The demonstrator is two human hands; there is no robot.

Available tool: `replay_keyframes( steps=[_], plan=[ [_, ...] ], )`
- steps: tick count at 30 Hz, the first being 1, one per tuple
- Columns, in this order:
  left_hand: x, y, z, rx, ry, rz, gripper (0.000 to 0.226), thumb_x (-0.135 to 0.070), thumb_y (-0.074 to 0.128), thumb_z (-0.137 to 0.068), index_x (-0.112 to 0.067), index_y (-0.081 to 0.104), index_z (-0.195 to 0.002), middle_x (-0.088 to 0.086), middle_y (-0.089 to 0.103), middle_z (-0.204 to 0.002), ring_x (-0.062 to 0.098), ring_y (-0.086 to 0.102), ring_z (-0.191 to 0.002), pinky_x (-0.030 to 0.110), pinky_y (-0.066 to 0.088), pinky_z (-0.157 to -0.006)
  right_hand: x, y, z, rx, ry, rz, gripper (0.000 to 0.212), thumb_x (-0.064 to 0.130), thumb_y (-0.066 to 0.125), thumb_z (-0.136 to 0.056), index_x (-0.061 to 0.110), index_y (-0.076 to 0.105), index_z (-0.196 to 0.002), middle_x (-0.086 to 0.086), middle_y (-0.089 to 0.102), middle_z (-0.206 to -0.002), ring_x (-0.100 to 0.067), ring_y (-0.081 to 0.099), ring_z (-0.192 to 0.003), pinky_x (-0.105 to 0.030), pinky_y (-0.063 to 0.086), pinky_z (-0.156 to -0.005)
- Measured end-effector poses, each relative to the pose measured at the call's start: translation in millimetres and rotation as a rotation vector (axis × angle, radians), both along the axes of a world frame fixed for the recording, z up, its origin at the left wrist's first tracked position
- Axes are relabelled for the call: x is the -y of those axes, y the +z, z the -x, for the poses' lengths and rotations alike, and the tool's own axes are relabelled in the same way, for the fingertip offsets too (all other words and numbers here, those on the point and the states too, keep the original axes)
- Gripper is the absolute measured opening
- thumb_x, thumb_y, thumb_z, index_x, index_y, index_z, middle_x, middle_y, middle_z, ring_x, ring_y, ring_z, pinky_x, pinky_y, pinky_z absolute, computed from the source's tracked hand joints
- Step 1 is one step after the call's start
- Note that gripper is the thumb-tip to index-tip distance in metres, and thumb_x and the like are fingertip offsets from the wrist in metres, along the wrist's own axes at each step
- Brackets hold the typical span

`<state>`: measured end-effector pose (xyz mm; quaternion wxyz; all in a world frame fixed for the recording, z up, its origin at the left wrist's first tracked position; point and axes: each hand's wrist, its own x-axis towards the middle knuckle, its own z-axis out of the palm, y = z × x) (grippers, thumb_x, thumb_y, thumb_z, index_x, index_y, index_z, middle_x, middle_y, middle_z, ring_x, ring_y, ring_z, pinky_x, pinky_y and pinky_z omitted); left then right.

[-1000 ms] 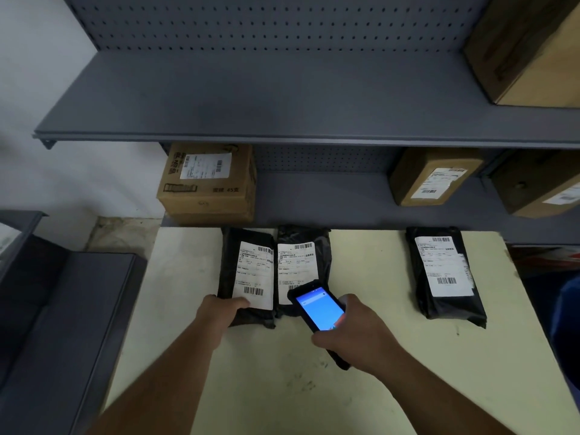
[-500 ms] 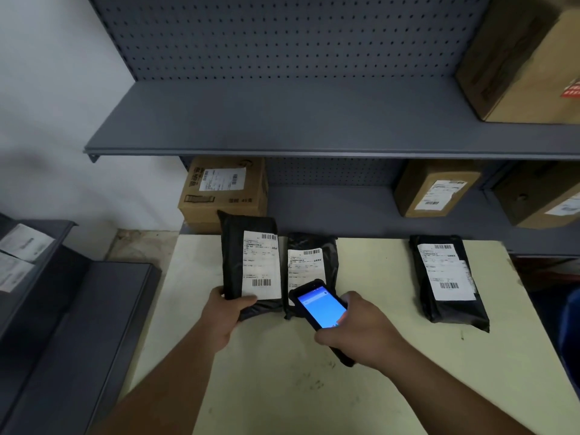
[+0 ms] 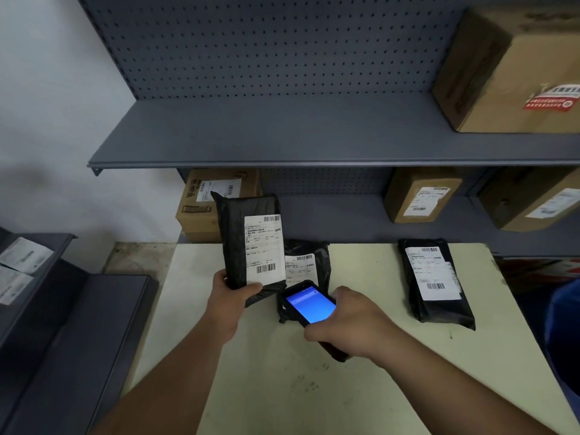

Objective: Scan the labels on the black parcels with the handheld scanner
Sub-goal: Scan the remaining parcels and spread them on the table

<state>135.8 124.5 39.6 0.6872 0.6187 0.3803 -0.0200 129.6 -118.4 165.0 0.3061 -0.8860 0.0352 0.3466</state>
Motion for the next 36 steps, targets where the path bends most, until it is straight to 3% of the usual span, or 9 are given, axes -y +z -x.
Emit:
replay_keyframes(
  steps=[2, 6, 11, 16, 21, 30, 36],
  plan=[
    [0.8, -1.3, -1.1, 0.013, -0.009, -0.005, 0.075, -0.002, 0.088, -0.067, -0.018, 0.049, -0.129, 0.006, 0.071, -0.123, 0.031, 0.07, -0.114, 0.056, 0.054, -0.105, 1.3, 2.4, 0.5, 0.0, 0.003, 0.0, 0.047, 0.044, 0.083, -0.071, 0.02, 0.055, -0.1, 0.004, 0.06, -0.094, -0.016, 0.06, -0.079, -0.031, 0.047, -0.066],
    [4.3, 0.7, -2.0, 0.029, -0.018, -0.013, 0.085, -0.011, 0.089, -0.056, -0.018, 0.048, -0.131, 0.006, 0.071, -0.123, 0.031, 0.069, -0.115, 0.055, 0.054, -0.105, 2.4, 4.0, 2.0, 0.004, -0.013, -0.022, 0.046, 0.045, 0.083, -0.069, 0.02, 0.055, -0.096, 0.004, 0.059, -0.091, -0.016, 0.058, -0.076, -0.03, 0.045, -0.063],
    [4.0, -2.7, -0.7, 0.02, -0.033, -0.032, 0.075, -0.004, 0.087, -0.07, -0.02, 0.048, -0.133, 0.006, 0.07, -0.126, 0.03, 0.069, -0.115, 0.055, 0.054, -0.105, 2.8, 3.1, 3.3, -0.003, -0.02, -0.035, 0.05, 0.047, 0.084, -0.065, 0.018, 0.056, -0.096, 0.004, 0.06, -0.092, -0.017, 0.058, -0.075, -0.031, 0.046, -0.063],
    [4.1, -3.9, 1.5, 0.022, -0.006, -0.01, 0.087, -0.011, 0.089, -0.056, -0.019, 0.048, -0.132, 0.006, 0.071, -0.125, 0.031, 0.07, -0.115, 0.055, 0.055, -0.104, 2.1, 0.6, 5.4, -0.011, -0.017, -0.038, 0.047, 0.044, 0.084, -0.067, 0.02, 0.055, -0.095, 0.004, 0.059, -0.092, -0.015, 0.058, -0.076, -0.03, 0.046, -0.063],
    [5.5, -6.1, 2.4, 0.022, -0.01, -0.005, 0.075, 0.006, 0.085, -0.074, -0.015, 0.046, -0.135, 0.007, 0.069, -0.126, 0.032, 0.068, -0.117, 0.056, 0.053, -0.106, 4.5, -2.1, 7.8, -0.023, -0.023, -0.036, 0.051, 0.045, 0.083, -0.065, 0.02, 0.058, -0.102, 0.002, 0.064, -0.1, -0.019, 0.068, -0.088, -0.032, 0.051, -0.066],
    [21.6, -9.0, 0.3, -0.004, -0.026, 0.008, 0.072, 0.002, 0.086, -0.076, -0.015, 0.048, -0.135, 0.008, 0.069, -0.127, 0.032, 0.069, -0.116, 0.055, 0.055, -0.105, 19.7, -5.5, 7.9, -0.015, -0.065, -0.042, 0.052, 0.045, 0.083, -0.064, 0.022, 0.057, -0.103, 0.002, 0.066, -0.101, -0.021, 0.072, -0.094, -0.035, 0.056, -0.069],
    [52.1, -8.0, -5.1, -0.041, -0.064, 0.042, 0.066, -0.006, 0.088, -0.076, -0.015, 0.051, -0.13, 0.007, 0.071, -0.119, 0.028, 0.073, -0.105, 0.046, 0.059, -0.093, 39.0, -7.0, 5.4, -0.012, -0.111, -0.056, 0.05, 0.044, 0.083, -0.066, 0.02, 0.056, -0.102, 0.001, 0.066, -0.098, -0.023, 0.073, -0.094, -0.035, 0.055, -0.067]
  ],
)
